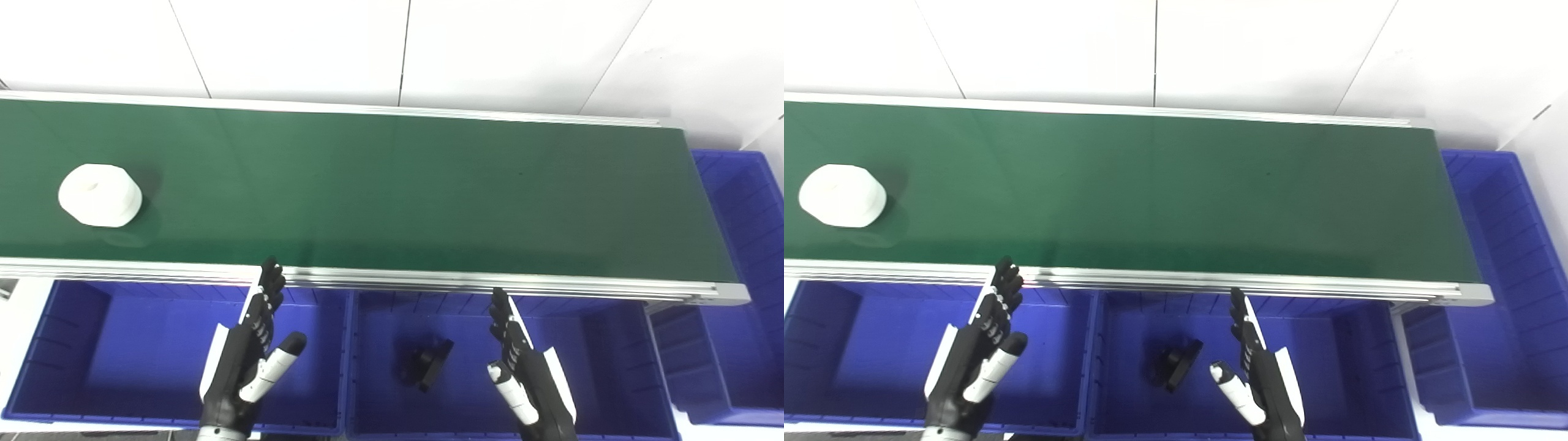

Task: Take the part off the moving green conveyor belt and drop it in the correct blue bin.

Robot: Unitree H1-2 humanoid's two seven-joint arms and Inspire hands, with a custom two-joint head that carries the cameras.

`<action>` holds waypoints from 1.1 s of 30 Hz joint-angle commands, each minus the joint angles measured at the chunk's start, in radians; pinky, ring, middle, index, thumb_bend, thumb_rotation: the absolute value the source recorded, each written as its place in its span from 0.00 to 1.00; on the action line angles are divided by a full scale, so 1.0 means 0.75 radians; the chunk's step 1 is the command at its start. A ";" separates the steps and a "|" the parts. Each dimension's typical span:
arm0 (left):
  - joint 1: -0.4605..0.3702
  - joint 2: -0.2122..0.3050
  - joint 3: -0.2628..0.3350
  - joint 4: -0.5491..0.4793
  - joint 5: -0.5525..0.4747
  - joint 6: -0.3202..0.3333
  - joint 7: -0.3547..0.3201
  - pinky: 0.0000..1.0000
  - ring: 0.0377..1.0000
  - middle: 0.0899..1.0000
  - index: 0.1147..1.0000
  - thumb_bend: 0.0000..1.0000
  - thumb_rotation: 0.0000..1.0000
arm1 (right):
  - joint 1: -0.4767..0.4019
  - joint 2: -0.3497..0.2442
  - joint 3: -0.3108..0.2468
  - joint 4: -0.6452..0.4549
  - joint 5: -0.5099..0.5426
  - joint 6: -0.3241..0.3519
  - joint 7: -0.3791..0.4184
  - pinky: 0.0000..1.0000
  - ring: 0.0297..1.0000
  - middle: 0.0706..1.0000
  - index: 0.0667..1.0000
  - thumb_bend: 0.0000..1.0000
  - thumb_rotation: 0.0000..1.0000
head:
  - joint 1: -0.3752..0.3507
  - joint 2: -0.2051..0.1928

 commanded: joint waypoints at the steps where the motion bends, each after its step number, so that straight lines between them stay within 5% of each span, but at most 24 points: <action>1: -0.001 -0.021 -0.015 0.009 0.006 -0.084 0.014 0.98 0.98 1.00 1.00 0.73 0.68 | -0.010 -0.014 -0.013 0.007 0.032 -0.109 0.014 1.00 1.00 1.00 1.00 0.99 0.87 | 0.017 -0.013; 9: -0.030 -0.086 -0.044 0.110 0.070 -0.090 0.054 0.94 0.94 0.98 1.00 0.79 0.67 | -0.066 -0.069 -0.062 0.139 0.100 -0.185 0.057 1.00 1.00 1.00 1.00 0.98 0.87 | 0.211 -0.135; 17: -0.058 -0.115 -0.062 0.188 0.082 -0.121 0.079 0.87 0.90 0.95 0.97 0.82 0.64 | -0.097 -0.085 -0.095 0.198 0.144 -0.179 0.086 0.98 1.00 1.00 1.00 1.00 0.85 | 0.335 -0.187; 26: -0.061 -0.121 -0.077 0.183 0.122 -0.127 0.103 0.77 0.85 0.91 0.91 0.85 0.67 | -0.094 -0.084 -0.117 0.188 0.152 -0.187 0.102 1.00 1.00 1.00 1.00 1.00 0.83 | 0.364 -0.143; 33: -0.036 -0.120 -0.110 0.061 0.088 -0.109 0.086 0.77 0.84 0.89 0.92 0.88 0.58 | -0.062 -0.086 -0.117 0.108 0.166 -0.148 0.119 1.00 1.00 1.00 1.00 1.00 0.83 | 0.353 -0.063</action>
